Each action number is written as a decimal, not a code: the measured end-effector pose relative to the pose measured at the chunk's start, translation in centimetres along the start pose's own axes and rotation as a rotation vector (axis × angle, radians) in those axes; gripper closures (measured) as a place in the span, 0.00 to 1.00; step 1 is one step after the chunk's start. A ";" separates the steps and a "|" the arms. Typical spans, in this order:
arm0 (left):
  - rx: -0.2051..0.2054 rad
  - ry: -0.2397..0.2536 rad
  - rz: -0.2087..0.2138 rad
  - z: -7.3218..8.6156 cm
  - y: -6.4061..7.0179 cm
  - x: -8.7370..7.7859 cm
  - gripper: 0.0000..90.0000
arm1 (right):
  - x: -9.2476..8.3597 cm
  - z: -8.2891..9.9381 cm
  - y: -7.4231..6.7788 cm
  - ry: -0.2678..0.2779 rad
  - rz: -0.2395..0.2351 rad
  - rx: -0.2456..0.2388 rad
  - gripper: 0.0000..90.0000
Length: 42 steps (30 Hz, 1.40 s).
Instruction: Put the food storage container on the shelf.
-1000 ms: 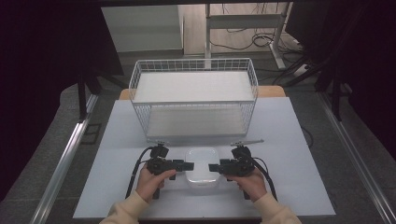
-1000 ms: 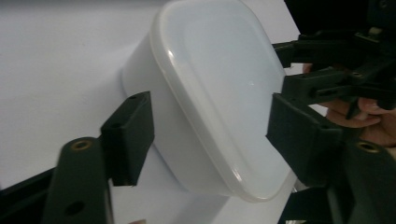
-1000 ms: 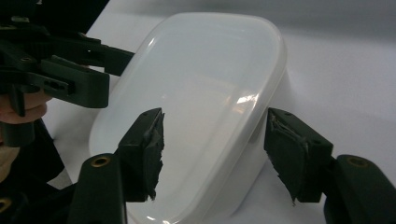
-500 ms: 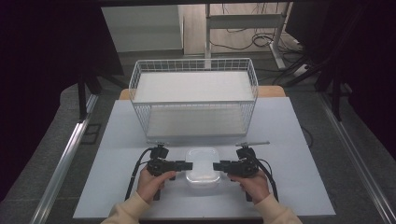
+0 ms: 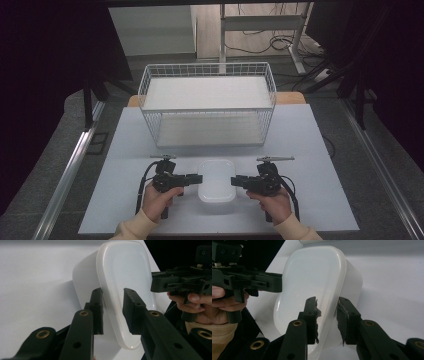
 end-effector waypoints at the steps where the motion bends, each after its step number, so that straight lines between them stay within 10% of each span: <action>1: 0.002 0.003 0.002 0.0 0.0 0.0 0.80 | 0.0 0.0 0.0 0.001 0.000 0.001 0.79; 42: 0.145 0.078 -0.030 -0.5 2.2 -2.5 0.88 | -1.4 -0.8 -1.6 0.081 0.006 -0.111 0.88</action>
Point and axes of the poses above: each handheld gripper's, and its own axes: x roughly forward along the jaws, z roughly out of its underside, y roughly to its right, the point moved 4 cm from there along x, roughly forward along the jaws, and after that the axes turned 8 degrees about -x, right-handed, at the moved point
